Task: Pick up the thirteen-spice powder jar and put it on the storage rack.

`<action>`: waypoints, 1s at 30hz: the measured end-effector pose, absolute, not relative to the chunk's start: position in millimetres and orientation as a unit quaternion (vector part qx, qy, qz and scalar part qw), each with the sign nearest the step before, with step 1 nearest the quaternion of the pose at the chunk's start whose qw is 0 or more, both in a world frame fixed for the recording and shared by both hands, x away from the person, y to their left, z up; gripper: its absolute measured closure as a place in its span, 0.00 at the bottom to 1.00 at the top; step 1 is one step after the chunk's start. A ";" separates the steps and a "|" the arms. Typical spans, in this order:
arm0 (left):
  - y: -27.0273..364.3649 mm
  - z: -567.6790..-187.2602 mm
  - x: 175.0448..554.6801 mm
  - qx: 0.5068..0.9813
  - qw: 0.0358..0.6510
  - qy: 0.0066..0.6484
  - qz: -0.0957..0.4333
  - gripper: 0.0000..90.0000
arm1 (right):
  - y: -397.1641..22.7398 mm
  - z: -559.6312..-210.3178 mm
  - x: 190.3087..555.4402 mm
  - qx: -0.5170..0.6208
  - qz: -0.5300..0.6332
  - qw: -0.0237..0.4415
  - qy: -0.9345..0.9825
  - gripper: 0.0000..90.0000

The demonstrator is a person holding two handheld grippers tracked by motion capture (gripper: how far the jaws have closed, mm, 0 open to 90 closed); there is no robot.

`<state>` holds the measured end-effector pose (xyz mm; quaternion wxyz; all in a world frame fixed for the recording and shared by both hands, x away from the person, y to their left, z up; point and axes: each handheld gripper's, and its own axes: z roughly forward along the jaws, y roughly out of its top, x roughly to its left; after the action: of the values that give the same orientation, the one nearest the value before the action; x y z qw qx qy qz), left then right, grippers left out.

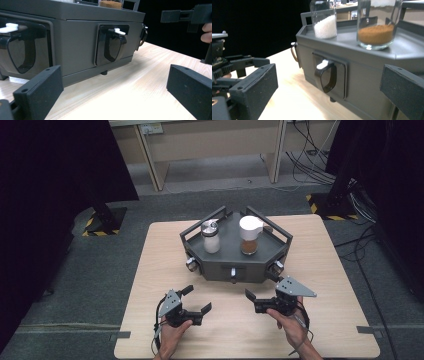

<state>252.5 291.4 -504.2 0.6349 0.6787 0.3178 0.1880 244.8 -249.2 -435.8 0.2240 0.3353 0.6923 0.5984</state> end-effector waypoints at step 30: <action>293.6 -505.8 253.2 0.674 0.637 0.324 0.189 0.00 | -250.6 -473.9 235.5 0.328 0.592 0.213 0.705 0.02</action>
<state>253.2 293.6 -505.8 0.6368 0.6739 0.3235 0.1892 235.5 -250.6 -473.9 0.2126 0.3280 0.7048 0.5920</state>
